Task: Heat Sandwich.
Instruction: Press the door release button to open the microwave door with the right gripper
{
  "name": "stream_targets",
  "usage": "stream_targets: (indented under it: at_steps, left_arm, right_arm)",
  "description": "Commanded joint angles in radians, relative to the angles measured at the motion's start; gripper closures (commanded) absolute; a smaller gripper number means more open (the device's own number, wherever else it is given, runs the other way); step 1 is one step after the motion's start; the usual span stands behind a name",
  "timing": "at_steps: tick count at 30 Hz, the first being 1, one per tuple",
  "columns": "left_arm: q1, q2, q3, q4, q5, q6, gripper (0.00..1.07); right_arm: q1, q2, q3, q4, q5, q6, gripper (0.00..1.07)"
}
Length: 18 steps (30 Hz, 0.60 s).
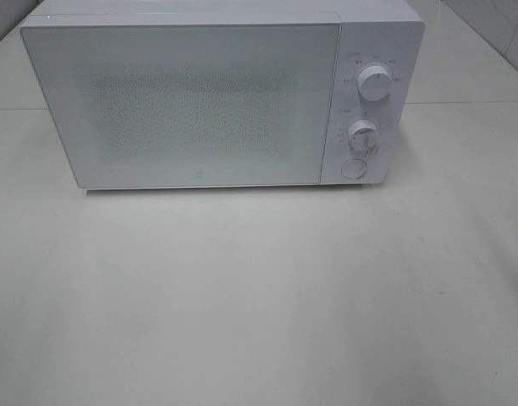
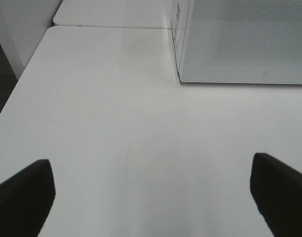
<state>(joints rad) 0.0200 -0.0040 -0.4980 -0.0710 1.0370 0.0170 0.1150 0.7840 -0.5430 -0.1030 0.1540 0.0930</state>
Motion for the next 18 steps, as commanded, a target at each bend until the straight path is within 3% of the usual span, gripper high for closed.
stream_targets:
  at_steps: [1, 11, 18]
  left_arm:
    - [0.000, -0.023, 0.002, 0.001, -0.003, -0.004, 0.05]
    - [0.000, -0.023, 0.002, 0.001, -0.003, -0.004, 0.05]
    - [0.000, -0.023, 0.002, 0.001, -0.003, -0.004, 0.05]
  right_arm:
    - [-0.005, 0.048, 0.014, -0.027, -0.122, -0.013, 0.33]
    - [-0.005, 0.183, 0.134, -0.018, -0.470, -0.019, 0.33]
    - [-0.004, 0.291, 0.218, 0.146, -0.695, -0.137, 0.33]
